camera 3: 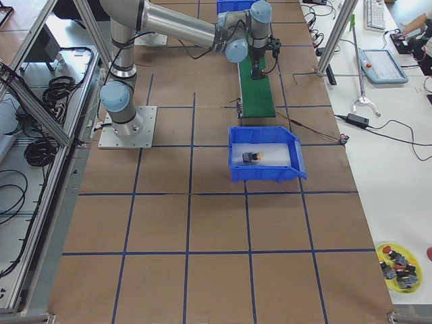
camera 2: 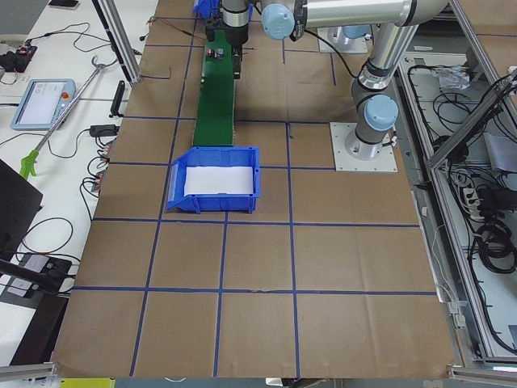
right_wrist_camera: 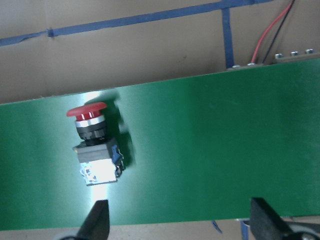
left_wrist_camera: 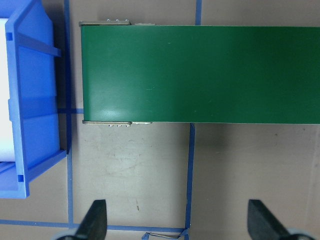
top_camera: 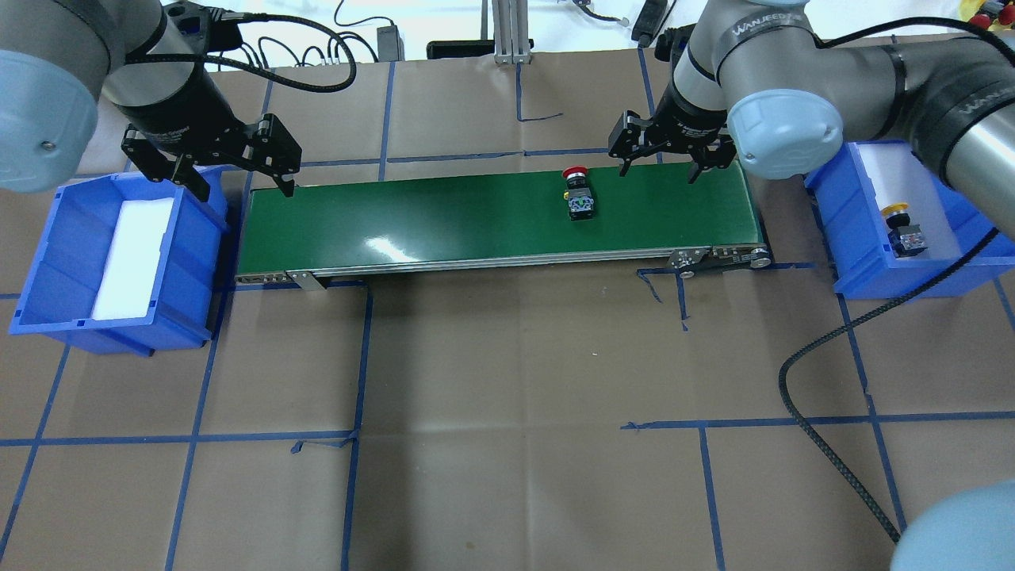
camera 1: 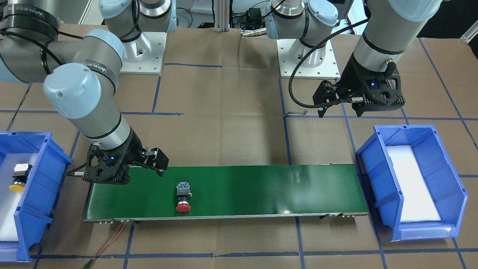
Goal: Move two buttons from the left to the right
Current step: 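Move the right gripper back over the red button on the belt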
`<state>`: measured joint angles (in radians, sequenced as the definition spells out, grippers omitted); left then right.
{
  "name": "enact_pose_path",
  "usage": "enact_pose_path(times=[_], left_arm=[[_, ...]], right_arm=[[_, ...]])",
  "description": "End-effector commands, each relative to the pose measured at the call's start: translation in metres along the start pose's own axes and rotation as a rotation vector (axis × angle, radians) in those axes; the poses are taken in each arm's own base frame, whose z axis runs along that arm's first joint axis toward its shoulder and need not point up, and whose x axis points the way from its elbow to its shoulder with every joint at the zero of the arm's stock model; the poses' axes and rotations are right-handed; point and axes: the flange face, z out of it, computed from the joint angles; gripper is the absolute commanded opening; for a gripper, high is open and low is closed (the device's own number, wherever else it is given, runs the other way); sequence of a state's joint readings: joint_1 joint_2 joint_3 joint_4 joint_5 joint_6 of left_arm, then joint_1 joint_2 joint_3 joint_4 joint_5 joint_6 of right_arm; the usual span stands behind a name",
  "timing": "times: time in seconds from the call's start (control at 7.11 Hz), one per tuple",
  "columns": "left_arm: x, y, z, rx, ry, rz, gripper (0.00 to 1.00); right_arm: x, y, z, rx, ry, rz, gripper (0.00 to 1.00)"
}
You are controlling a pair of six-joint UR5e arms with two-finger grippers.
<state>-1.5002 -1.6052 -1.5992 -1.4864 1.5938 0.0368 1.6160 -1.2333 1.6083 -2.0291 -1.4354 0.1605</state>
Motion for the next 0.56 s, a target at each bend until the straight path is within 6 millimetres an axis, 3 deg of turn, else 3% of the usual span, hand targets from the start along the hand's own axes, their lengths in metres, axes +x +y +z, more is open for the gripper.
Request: enact_pose_path(times=[0.0, 0.42], left_arm=[[0.000, 0.000, 0.000, 0.000, -0.002, -0.001, 1.00], [0.000, 0.000, 0.000, 0.000, 0.000, -0.001, 1.00]], right_arm=[[-0.012, -0.009, 0.033, -0.021, -0.015, 0.008, 1.00], [-0.012, -0.010, 0.056, -0.056, -0.008, 0.009, 1.00]])
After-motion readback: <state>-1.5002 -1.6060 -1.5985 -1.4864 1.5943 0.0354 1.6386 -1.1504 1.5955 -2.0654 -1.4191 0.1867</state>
